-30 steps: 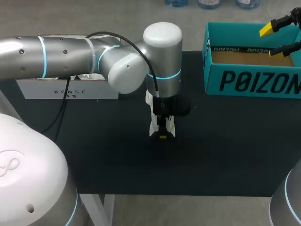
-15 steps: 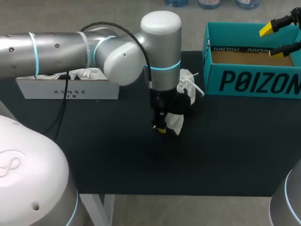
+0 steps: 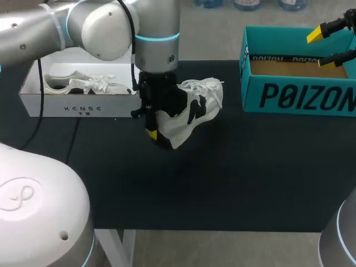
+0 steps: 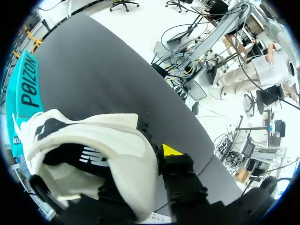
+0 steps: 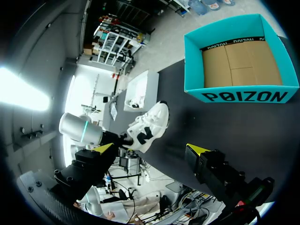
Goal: Take the shoe out of the shoebox, open the shoe tongue, remove and reinsert the insole, then place the shoe into the shoebox
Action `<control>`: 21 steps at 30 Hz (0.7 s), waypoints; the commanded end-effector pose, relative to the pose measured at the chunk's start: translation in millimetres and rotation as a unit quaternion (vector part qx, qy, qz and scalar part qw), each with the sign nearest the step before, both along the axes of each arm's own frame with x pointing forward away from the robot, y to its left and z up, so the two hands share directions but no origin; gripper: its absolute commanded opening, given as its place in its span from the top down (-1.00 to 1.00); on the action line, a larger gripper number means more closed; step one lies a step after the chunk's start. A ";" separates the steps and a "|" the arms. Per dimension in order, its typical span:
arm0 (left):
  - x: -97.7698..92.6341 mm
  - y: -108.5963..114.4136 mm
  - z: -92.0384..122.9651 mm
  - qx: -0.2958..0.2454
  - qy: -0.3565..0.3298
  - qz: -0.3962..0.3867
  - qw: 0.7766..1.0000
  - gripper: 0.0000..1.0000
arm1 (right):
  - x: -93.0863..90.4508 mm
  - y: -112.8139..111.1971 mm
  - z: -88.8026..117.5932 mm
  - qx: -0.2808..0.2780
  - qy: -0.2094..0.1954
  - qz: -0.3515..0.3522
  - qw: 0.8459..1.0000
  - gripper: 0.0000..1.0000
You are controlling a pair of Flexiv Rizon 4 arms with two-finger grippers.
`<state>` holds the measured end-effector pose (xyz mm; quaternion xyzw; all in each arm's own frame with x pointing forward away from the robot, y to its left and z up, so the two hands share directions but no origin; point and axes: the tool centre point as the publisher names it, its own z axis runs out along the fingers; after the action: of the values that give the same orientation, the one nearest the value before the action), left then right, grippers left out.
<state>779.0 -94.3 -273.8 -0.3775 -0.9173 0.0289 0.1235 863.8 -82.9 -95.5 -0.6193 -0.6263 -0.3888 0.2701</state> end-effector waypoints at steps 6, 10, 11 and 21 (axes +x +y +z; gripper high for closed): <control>11.8 -8.8 6.6 0.027 -0.022 -0.143 0.989 1.00 | -0.7 0.2 -0.4 -0.001 0.000 -0.001 1.000 -1.00; 31.3 35.1 26.0 0.059 -0.055 -0.242 0.967 1.00 | -0.7 0.2 -0.4 -0.001 0.000 -0.001 1.000 -1.00; 37.1 48.3 31.9 0.069 -0.069 -0.269 0.958 1.00 | -0.7 0.2 -0.4 -0.001 0.000 -0.001 1.000 -1.00; 100.3 154.4 77.5 0.056 -0.192 -0.318 0.927 1.00 | -0.7 0.2 -0.4 -0.001 0.000 -0.001 1.000 -1.00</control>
<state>891.2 18.1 -211.9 -0.5813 -0.8009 -0.1228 0.0747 863.8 -82.9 -95.4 -0.6193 -0.6263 -0.3888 0.2701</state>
